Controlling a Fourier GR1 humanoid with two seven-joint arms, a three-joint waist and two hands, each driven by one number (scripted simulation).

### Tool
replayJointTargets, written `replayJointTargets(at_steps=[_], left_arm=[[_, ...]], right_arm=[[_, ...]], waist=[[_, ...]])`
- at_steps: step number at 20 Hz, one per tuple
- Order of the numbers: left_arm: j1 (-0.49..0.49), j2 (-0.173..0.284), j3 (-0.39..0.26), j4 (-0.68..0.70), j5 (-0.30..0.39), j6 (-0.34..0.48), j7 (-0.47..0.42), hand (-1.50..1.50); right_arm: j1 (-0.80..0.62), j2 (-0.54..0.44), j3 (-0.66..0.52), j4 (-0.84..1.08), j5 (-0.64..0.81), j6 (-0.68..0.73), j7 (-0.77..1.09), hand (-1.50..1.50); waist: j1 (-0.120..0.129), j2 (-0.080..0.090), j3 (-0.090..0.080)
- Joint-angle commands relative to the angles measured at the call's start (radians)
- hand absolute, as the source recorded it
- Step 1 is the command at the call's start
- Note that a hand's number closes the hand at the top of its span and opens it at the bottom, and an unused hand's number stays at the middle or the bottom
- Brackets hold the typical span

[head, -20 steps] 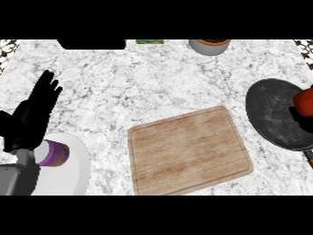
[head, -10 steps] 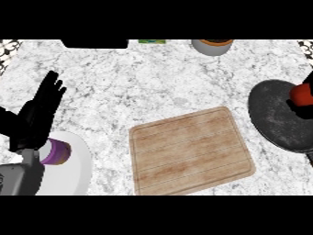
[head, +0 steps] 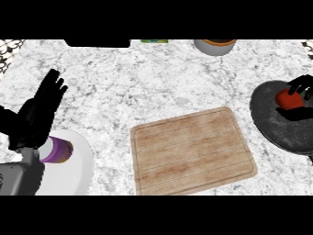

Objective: Pick the bell pepper from the cutting board and place it in the pan

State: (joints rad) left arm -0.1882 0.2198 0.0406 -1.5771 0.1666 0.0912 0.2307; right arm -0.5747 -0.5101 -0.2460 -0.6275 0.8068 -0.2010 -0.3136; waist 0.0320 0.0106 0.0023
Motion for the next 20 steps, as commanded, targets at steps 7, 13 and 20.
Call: replayJointTargets(at_steps=[7, 13, 20], left_arm=[[-0.07, -0.021, -0.001, 0.01, -0.026, 0.033, 0.051, 0.0], [-0.027, -0.04, -0.006, 0.026, -0.039, 0.033, -0.002, 0.0], [0.047, -0.029, -0.007, -0.058, -0.032, 0.021, 0.019, 0.0]], right_arm=[[-0.118, -0.049, -0.111, 0.307, -0.098, 0.053, -0.218, -1.5], [-0.069, -0.103, -0.277, 0.31, -0.296, 0.206, -0.358, -1.5], [0.025, -0.301, -0.42, 0.403, -0.452, 0.533, -0.471, -1.5]], waist=[[-0.008, 0.001, 0.001], [-0.031, -0.005, 0.0], [-0.017, -0.006, 0.002]])
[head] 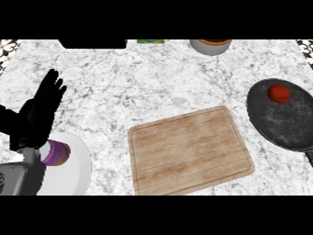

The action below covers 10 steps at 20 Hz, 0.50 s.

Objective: Pick the bell pepper from the cutting board and place it in the pan

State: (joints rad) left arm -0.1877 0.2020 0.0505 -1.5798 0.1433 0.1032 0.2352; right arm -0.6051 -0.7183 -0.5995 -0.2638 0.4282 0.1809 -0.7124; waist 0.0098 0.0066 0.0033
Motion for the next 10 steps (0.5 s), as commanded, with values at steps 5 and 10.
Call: replayJointTargets(at_steps=[5, 10], left_arm=[[0.038, -0.016, 0.003, 0.009, -0.002, -0.003, -0.031, 0.0], [0.001, -0.023, -0.001, -0.013, -0.01, 0.022, 0.014, 0.0]], right_arm=[[0.155, -0.159, -0.087, 0.077, -0.113, 0.379, -0.192, -1.5], [0.212, -0.213, -0.083, 0.054, -0.134, 0.462, -0.218, -1.5]], waist=[[-0.001, 0.002, 0.002], [-0.003, -0.002, 0.002]])
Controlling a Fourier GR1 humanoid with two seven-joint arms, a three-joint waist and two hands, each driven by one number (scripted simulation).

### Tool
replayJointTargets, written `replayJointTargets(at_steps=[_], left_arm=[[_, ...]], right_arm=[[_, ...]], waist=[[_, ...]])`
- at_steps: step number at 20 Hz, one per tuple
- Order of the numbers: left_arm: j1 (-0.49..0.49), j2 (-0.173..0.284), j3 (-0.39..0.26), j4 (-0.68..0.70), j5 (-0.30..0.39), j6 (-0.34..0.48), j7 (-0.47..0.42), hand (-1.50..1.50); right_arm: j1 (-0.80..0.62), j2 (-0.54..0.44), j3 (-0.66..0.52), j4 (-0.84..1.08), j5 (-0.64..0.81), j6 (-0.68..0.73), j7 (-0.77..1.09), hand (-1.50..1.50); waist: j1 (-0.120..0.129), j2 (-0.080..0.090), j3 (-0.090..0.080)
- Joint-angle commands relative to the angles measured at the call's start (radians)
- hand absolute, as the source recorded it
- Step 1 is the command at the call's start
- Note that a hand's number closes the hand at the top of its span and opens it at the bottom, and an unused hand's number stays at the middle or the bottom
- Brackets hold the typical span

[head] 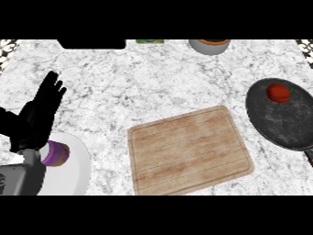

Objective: Pick the bell pepper from the cutting board and place it in the pan

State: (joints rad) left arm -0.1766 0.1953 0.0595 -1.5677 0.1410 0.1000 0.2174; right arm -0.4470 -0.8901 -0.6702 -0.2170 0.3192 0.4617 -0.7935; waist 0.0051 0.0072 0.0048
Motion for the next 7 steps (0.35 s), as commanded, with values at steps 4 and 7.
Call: replayJointTargets(at_steps=[4, 7], left_arm=[[-0.014, 0.034, 0.029, -0.013, 0.029, -0.031, 0.041, 0.0], [-0.014, -0.009, -0.002, -0.004, -0.001, 0.002, 0.023, 0.0]], right_arm=[[0.117, -0.036, 0.005, -0.012, -0.024, 0.158, -0.179, -1.5], [0.135, -0.022, 0.017, -0.026, -0.031, 0.148, -0.185, -1.5]], waist=[[0.002, 0.0, 0.001], [-0.002, -0.002, 0.0]])
